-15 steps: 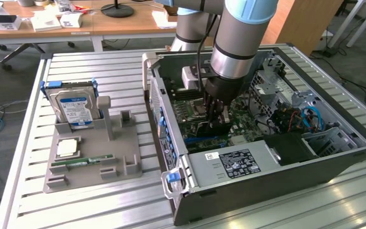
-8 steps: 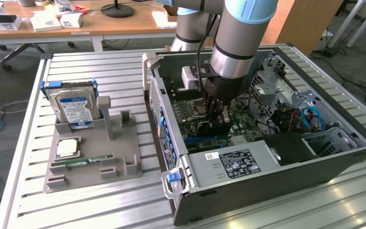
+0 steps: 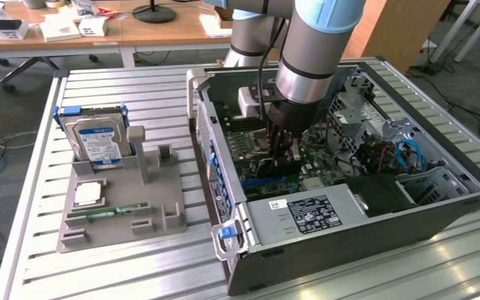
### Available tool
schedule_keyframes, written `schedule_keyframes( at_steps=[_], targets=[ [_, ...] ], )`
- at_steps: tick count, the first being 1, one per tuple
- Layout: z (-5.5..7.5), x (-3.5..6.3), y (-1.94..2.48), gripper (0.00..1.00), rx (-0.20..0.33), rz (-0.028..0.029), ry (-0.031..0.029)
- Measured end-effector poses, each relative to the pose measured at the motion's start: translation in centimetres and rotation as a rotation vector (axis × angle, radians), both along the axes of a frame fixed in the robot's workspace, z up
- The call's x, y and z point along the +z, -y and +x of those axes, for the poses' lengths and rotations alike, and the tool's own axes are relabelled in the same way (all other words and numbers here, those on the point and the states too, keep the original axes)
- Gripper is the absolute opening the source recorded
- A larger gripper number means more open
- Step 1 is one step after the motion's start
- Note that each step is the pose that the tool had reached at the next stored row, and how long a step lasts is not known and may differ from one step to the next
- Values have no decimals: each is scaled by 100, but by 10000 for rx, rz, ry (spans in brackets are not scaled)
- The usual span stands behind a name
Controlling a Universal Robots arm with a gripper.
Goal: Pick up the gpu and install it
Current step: 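Insert the gpu into the slot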
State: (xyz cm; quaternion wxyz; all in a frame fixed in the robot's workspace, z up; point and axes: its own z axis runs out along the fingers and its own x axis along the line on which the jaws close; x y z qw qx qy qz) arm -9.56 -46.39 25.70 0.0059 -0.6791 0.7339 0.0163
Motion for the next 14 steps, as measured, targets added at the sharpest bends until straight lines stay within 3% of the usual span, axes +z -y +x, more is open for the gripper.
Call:
schedule_keyframes(
  at_steps=[14],
  targets=[
    [0,-12,2,26,13,1,81]
  ],
)
